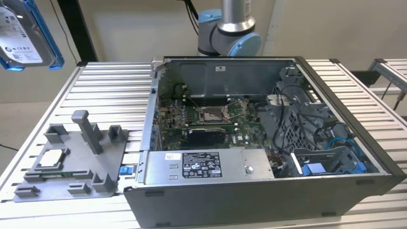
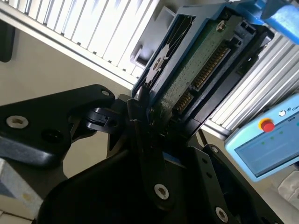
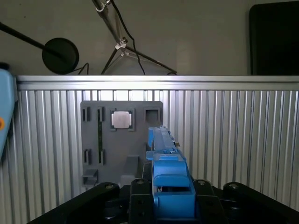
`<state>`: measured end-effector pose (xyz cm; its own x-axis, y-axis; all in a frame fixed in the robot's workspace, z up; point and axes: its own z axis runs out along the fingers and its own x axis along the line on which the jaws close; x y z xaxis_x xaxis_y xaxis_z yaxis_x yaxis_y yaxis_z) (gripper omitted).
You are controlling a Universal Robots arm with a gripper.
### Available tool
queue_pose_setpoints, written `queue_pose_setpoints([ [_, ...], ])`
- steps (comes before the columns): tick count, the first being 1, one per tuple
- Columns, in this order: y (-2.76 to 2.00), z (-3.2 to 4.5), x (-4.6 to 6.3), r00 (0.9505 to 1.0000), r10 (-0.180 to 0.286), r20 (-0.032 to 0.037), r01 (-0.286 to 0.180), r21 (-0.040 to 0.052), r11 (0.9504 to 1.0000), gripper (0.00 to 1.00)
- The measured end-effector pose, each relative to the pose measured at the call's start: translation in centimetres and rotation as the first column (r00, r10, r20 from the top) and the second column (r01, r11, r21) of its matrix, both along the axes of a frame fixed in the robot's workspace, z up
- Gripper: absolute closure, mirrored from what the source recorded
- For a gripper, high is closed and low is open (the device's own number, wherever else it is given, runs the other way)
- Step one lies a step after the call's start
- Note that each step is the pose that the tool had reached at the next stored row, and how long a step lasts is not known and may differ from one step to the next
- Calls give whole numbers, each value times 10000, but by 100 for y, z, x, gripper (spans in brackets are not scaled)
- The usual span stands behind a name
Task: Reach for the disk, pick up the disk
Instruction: 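Pick up the disk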
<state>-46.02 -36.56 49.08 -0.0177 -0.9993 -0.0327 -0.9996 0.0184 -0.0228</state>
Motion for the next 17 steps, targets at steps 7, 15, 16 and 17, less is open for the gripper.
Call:
queue_pose_setpoints([
  [7, 0, -1, 114, 10000, 0, -3, 0, 1, 10000, 100],
  [15, 0, 0, 276, 10000, 0, -13, 0, 1, 10000, 100],
  [16, 0, 0, 296, 10000, -1, -15, 1, 0, 10000, 100],
  [17, 0, 0, 316, 10000, 0, -16, 0, 0, 10000, 100],
])
